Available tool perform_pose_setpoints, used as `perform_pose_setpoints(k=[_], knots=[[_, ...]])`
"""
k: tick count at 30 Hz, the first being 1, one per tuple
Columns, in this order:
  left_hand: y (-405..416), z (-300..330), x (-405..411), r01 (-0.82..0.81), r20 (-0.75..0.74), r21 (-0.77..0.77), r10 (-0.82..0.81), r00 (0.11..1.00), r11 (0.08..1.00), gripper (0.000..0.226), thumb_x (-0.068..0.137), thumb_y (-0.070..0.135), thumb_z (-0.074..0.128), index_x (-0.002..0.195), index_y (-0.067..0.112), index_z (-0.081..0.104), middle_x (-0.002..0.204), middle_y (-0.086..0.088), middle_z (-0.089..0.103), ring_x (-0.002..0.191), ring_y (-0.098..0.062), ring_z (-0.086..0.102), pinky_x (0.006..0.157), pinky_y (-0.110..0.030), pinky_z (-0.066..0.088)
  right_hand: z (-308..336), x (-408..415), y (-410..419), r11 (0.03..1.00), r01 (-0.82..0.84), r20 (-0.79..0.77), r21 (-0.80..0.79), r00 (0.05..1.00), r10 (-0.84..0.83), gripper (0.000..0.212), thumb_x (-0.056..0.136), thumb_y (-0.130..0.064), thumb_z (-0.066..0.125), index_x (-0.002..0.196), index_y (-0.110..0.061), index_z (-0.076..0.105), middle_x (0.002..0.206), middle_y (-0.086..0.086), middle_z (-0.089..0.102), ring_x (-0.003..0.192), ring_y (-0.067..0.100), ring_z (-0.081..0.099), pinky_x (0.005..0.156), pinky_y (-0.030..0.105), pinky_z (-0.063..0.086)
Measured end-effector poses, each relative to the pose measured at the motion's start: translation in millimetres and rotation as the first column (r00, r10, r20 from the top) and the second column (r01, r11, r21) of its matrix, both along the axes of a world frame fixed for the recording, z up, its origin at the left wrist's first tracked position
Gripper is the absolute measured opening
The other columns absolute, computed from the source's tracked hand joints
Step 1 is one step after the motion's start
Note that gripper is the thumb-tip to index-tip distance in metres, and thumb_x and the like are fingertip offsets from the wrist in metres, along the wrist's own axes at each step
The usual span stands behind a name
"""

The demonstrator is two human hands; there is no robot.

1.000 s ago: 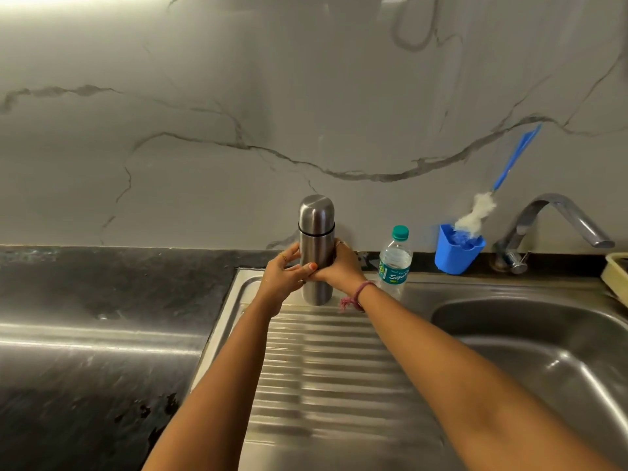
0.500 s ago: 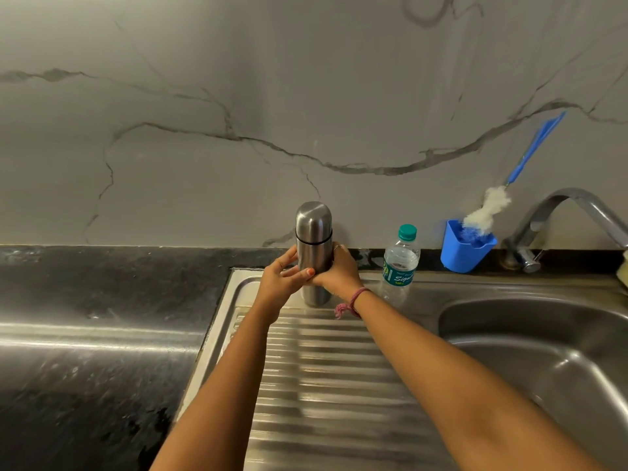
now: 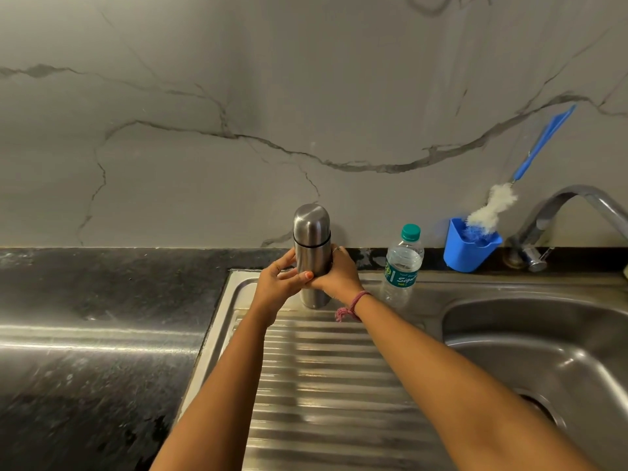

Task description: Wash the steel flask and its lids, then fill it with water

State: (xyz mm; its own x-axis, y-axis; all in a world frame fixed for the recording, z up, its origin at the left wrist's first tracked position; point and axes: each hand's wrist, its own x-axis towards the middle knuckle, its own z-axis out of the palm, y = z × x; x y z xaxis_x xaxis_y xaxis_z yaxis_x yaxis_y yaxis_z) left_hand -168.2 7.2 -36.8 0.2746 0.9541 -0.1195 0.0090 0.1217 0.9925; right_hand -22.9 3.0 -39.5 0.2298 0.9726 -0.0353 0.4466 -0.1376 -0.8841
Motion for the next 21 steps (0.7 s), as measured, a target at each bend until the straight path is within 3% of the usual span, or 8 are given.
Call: perform_pose_setpoints(k=[5, 9, 15, 18, 21], knots=[[1, -4, -3, 0.005, 0.045, -0.024, -0.004, 0.999, 1.000, 0.056, 0.081, 0.002, 0.075, 0.127, 0.030, 0.061, 0.113, 0.010, 0.068, 0.095, -0.008, 0.071, 0.074, -0.026, 0.059, 0, -2, 0, 1.000, -0.021, 0.020, -0.002, 1.000, 0.021, 0.071, 0.060, -0.024, 0.090, 0.119, -0.015, 0.051, 0.119, 0.006, 0.055, 0.108, 0.019, 0.056, 0.089, 0.028, 0.048], [-2, -6, -4, -0.010, 0.058, -0.037, 0.012, 0.998, 0.999, 0.051, 0.083, 0.004, 0.074, 0.119, 0.037, 0.061, 0.114, 0.011, 0.067, 0.102, -0.013, 0.068, 0.076, -0.027, 0.058, 3, -6, 0, 0.998, -0.057, 0.038, -0.040, 0.998, 0.059, 0.072, 0.063, -0.022, 0.088, 0.122, -0.013, 0.047, 0.123, 0.008, 0.052, 0.114, 0.022, 0.055, 0.096, 0.030, 0.045], [-2, -7, -5, 0.005, -0.030, 0.016, -0.005, 1.000, 1.000, 0.063, 0.084, 0.010, 0.076, 0.136, 0.035, 0.052, 0.128, 0.008, 0.061, 0.124, -0.023, 0.057, 0.094, -0.036, 0.052, 6, -8, -5, 0.997, -0.061, 0.024, -0.055, 0.998, 0.063, 0.078, 0.062, -0.018, 0.089, 0.125, -0.014, 0.044, 0.122, 0.008, 0.055, 0.116, 0.022, 0.054, 0.099, 0.034, 0.046], [-7, -1, -3, -0.019, -0.140, 0.046, 0.026, 0.990, 0.999, 0.082, 0.083, 0.011, 0.077, 0.152, 0.030, 0.036, 0.151, -0.003, 0.045, 0.138, -0.029, 0.042, 0.103, -0.046, 0.044, 15, -8, -15, 0.992, -0.080, 0.059, -0.095, 0.995, 0.086, 0.092, 0.057, -0.024, 0.091, 0.132, -0.016, 0.039, 0.128, 0.008, 0.052, 0.121, 0.025, 0.051, 0.102, 0.040, 0.046], [-14, 4, 0, -0.118, -0.220, 0.076, 0.132, 0.967, 0.990, 0.092, 0.081, 0.016, 0.080, 0.155, 0.027, 0.027, 0.158, -0.005, 0.034, 0.143, -0.030, 0.034, 0.109, -0.051, 0.038, 18, -2, -28, 0.987, -0.107, 0.078, -0.122, 0.990, 0.117, 0.097, 0.064, -0.028, 0.088, 0.140, -0.014, 0.030, 0.139, 0.010, 0.039, 0.128, 0.027, 0.044, 0.109, 0.040, 0.039]])
